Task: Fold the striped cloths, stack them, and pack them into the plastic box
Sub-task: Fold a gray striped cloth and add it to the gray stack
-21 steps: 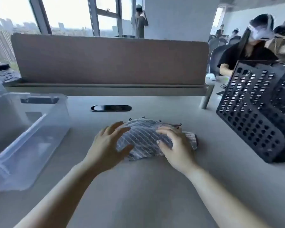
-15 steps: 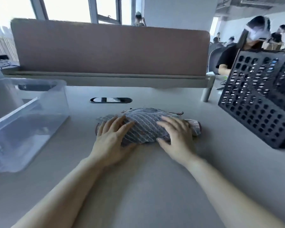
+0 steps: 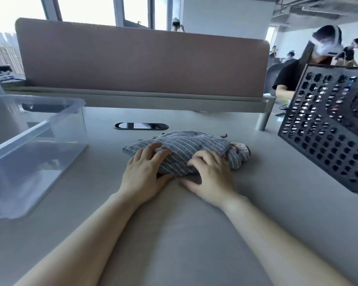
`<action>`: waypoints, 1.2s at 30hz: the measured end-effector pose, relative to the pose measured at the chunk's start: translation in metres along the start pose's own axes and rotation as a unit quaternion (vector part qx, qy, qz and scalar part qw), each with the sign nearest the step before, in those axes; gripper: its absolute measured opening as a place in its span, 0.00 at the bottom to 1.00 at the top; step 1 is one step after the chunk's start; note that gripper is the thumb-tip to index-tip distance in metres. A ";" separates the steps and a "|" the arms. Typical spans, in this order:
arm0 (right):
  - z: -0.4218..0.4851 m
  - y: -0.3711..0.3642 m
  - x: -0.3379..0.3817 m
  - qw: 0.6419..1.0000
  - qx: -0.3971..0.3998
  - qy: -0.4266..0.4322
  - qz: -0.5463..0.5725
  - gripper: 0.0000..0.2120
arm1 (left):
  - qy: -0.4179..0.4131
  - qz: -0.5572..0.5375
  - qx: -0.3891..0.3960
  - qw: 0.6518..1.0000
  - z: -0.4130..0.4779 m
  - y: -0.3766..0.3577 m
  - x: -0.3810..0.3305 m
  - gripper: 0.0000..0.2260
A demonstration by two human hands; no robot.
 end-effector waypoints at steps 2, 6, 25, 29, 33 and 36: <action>0.005 -0.008 0.005 1.000 0.012 -0.001 -0.002 0.12 | -0.013 0.001 -0.014 1.000 -0.001 0.002 -0.001 0.25; 0.008 -0.003 0.007 0.999 -0.011 -0.011 0.031 0.04 | -0.034 0.011 -0.003 0.999 -0.002 0.001 -0.002 0.24; -0.012 0.008 -0.034 0.979 -0.010 -0.051 0.199 0.28 | 0.049 -0.058 0.033 0.997 -0.006 0.003 -0.011 0.29; -0.008 0.030 -0.016 0.981 -0.077 -0.033 0.174 0.15 | 0.084 0.030 -0.006 0.996 0.000 0.007 -0.013 0.27; -0.014 0.051 0.020 0.961 -0.093 0.062 0.252 0.13 | 0.101 0.047 -0.077 0.991 0.006 0.014 -0.014 0.25; -0.014 0.026 0.008 0.976 -0.031 0.030 0.214 0.11 | 0.058 0.028 -0.138 0.988 0.001 0.023 -0.016 0.22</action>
Point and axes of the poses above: each hand's wrist, its own z-axis towards the middle knuckle, its own y-axis out of the back of the hand, x = y × z, the point moved 8 cm from there along z, towards the middle knuckle, and after that the axes turned 15 degrees about x, right-handed, at the moved point
